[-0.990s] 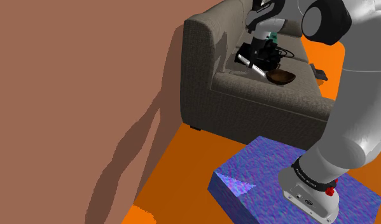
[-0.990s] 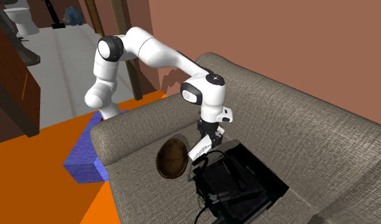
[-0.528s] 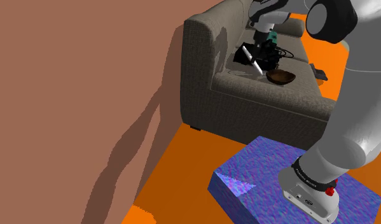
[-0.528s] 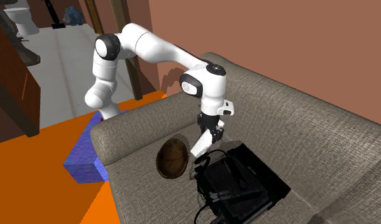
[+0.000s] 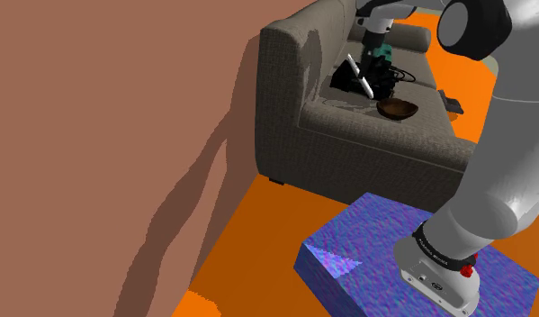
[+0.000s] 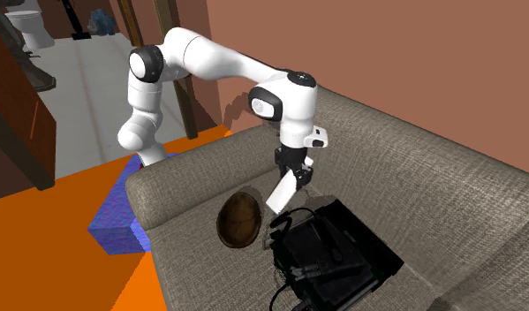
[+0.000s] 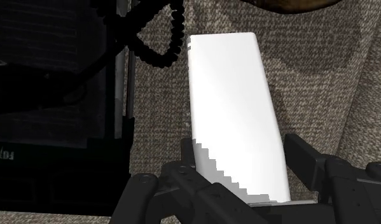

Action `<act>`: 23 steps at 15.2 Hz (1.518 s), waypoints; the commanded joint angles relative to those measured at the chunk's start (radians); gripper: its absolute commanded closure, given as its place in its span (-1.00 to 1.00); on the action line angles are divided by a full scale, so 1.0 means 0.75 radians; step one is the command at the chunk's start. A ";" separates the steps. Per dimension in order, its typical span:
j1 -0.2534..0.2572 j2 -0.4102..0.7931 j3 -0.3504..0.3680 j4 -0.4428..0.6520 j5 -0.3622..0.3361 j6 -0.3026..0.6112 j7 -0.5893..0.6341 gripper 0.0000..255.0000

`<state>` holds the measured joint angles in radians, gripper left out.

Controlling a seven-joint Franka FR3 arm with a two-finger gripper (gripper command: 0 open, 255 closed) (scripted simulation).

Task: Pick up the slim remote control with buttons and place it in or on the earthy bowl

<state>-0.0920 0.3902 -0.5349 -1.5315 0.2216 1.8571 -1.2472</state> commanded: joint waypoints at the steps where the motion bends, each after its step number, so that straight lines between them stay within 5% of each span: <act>1: 0.003 -0.044 -0.012 -0.052 -0.018 0.012 -0.013 1.00; 13: -0.047 -0.487 -0.151 -0.576 -0.251 0.154 -0.173 1.00; 23: -0.057 -0.416 -0.150 -0.690 -0.199 0.324 -0.212 1.00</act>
<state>-0.1328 0.0738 -0.6459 -2.0344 0.0700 2.0858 -1.4024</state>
